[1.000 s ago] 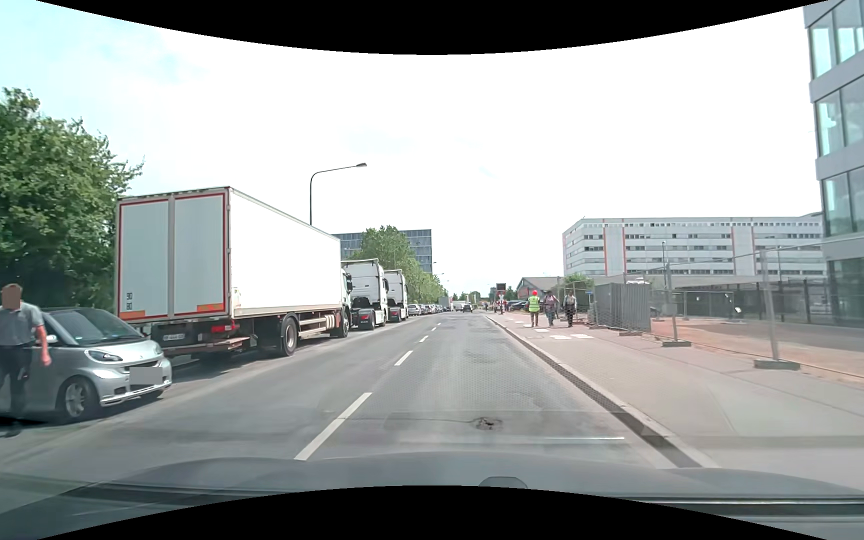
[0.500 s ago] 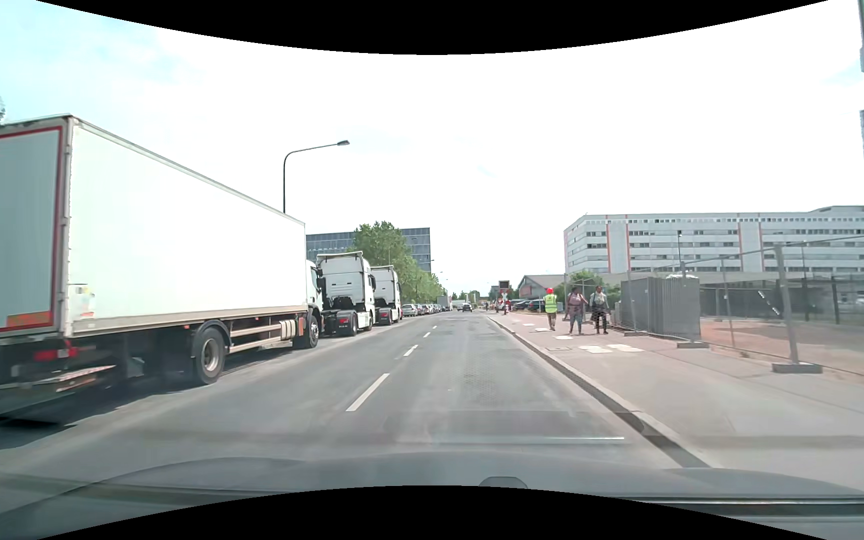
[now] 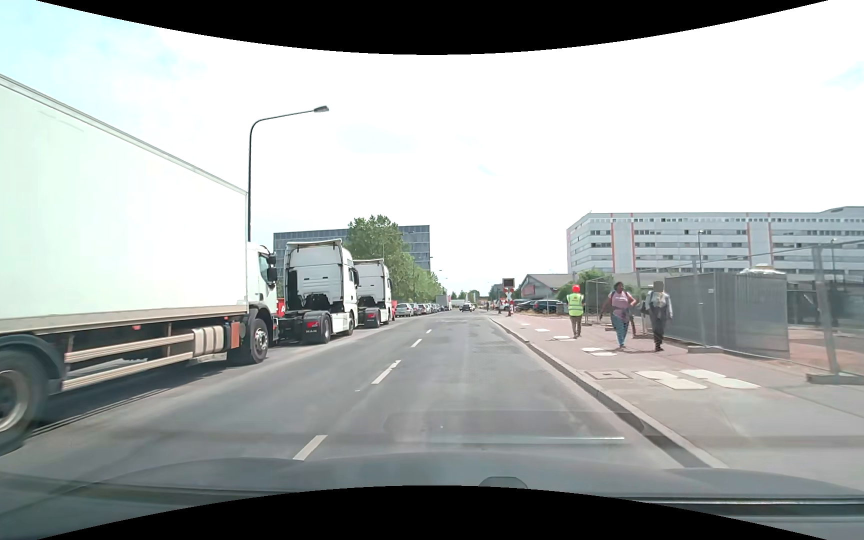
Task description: Follow the waypoints while adhering to traffic rules and regulations
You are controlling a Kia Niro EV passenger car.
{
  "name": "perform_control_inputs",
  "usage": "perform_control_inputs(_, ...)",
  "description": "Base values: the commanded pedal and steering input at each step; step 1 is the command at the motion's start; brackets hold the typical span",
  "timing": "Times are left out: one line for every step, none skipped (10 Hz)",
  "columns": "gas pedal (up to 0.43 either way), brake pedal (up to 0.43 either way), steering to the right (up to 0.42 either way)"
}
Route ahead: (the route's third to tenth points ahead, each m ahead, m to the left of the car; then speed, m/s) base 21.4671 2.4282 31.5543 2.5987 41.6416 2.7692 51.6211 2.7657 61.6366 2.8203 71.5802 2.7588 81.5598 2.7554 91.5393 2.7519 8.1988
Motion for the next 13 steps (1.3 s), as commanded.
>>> perform_control_inputs(0.110,0.000,-0.003)
perform_control_inputs(0.110,0.000,-0.003)
perform_control_inputs(0.110,0.000,-0.002)
perform_control_inputs(0.110,0.000,-0.002)
perform_control_inputs(0.110,0.000,-0.001)
perform_control_inputs(0.110,0.000,-0.001)
perform_control_inputs(0.110,0.000,-0.001)
perform_control_inputs(0.110,0.000,-0.001)
perform_control_inputs(0.110,0.000,-0.001)
perform_control_inputs(0.110,0.000,-0.001)
perform_control_inputs(0.110,0.000,-0.001)
perform_control_inputs(0.110,0.000,0.000)
perform_control_inputs(0.110,0.000,0.000)
